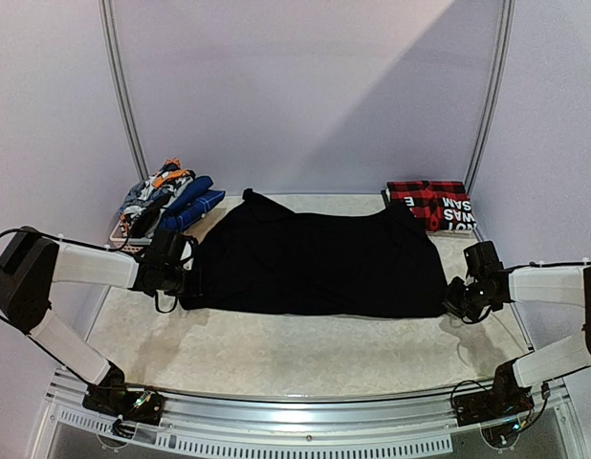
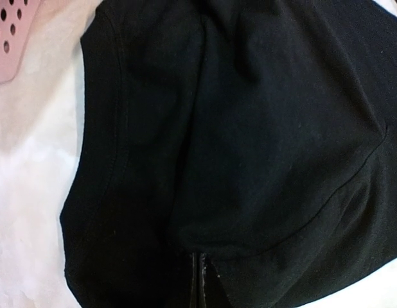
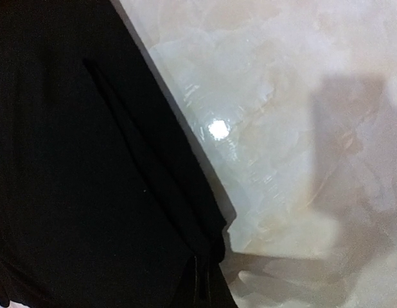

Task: Fold and stack the mixed laundry pile
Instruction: Pick up the 1/3-folded T-shirt from the center of the board.

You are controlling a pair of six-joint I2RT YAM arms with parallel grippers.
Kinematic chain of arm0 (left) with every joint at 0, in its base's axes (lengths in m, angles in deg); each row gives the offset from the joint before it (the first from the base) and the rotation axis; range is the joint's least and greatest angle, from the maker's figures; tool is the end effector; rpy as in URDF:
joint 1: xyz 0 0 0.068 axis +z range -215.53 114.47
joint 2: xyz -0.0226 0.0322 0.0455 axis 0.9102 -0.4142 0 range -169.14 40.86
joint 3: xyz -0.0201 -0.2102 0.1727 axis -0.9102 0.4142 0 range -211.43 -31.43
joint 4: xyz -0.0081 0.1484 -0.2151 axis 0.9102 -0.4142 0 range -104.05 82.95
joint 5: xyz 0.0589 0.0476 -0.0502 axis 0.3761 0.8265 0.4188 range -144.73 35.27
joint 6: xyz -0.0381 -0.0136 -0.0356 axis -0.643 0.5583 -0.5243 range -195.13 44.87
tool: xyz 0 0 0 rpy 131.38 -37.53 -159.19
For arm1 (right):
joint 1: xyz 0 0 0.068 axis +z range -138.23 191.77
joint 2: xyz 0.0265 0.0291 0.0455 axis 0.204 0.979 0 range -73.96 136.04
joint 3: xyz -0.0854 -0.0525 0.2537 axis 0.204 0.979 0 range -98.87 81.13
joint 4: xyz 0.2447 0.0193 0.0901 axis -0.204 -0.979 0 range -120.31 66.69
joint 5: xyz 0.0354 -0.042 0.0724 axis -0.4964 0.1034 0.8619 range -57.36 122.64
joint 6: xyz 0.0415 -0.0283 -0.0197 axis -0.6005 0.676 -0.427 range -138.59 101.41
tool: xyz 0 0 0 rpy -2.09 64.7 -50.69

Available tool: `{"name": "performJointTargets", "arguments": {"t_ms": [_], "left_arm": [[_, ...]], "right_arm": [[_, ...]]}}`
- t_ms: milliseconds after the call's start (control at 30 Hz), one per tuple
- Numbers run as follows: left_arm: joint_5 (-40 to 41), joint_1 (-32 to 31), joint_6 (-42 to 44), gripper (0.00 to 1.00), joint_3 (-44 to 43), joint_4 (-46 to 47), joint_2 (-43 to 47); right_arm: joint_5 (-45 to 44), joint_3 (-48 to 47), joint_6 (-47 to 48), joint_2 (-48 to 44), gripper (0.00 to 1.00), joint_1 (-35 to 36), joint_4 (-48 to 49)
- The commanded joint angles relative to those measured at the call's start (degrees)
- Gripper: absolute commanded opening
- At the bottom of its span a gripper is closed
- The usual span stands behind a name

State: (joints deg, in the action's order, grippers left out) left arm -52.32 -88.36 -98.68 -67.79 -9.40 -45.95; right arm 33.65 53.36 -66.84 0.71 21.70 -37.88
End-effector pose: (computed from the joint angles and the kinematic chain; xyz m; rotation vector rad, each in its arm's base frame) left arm 0.2529 -0.1047 0.1392 -0.0336 2.5139 -0.2844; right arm 0.2105 0.0375 0.1339 0.8782 2.5458 0.3537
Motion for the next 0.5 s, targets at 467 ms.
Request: {"name": "performJointTargets", "arguments": {"t_ms": [467], "left_arm": [[7.7, 0.94, 2.89, 0.0, -8.08, -2.62, -5.0]], "right_arm": [[-6.85, 1.01, -1.33, -6.34, 0.0, -0.44, -11.07]]}}
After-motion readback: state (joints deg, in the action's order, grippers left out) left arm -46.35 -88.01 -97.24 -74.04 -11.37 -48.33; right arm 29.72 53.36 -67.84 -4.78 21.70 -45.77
